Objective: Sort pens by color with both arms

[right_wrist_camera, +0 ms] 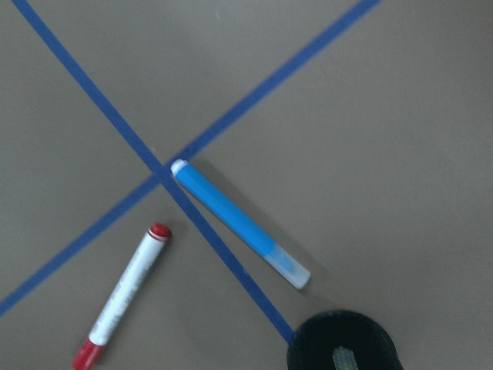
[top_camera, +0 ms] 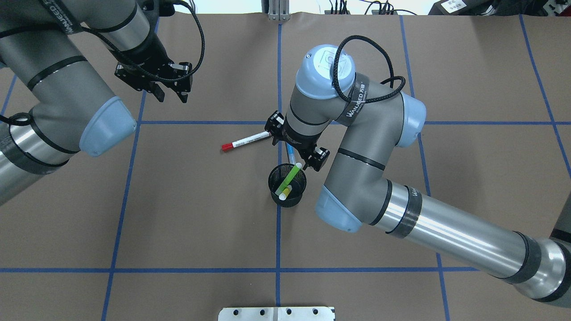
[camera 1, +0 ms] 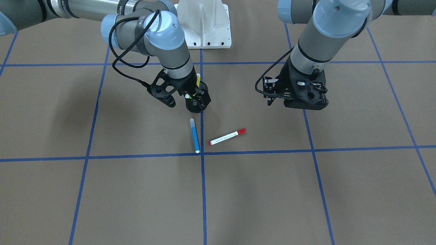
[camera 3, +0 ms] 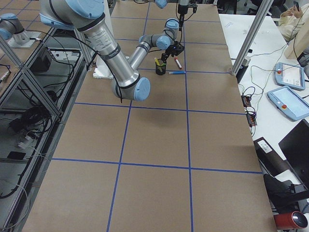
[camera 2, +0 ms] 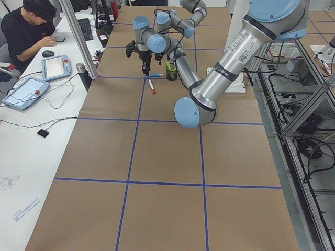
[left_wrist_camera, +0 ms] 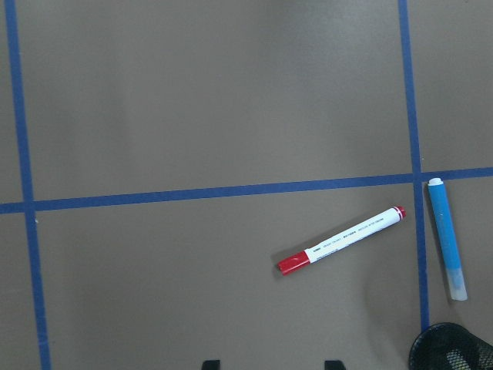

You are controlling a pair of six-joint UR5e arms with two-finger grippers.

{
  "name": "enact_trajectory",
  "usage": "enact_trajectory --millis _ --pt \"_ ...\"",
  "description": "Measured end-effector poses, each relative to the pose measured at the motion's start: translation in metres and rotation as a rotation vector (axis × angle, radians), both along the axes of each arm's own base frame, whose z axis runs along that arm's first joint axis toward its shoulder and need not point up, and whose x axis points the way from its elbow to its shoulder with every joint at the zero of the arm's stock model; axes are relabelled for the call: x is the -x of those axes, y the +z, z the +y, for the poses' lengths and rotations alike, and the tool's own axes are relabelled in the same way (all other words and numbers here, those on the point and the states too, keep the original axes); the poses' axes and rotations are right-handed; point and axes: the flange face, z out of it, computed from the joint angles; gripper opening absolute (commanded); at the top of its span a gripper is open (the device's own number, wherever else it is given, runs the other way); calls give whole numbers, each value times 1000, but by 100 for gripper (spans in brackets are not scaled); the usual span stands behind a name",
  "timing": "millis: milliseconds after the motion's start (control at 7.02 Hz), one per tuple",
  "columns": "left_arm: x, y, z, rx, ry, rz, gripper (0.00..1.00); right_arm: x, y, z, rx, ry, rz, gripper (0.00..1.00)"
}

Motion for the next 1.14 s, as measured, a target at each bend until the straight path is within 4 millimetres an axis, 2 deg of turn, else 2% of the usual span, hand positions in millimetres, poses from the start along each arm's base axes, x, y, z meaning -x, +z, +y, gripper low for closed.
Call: enact_trajectory --millis 285,427,1139 --pt "1 0 0 -1 0 -2 55 -17 -1 20 26 -17 16 88" --pt "1 0 0 -2 -1 -2 55 -19 1 22 36 -17 24 88" --pt "1 1 0 -3 -1 -5 55 -7 18 14 66 -1 59 74"
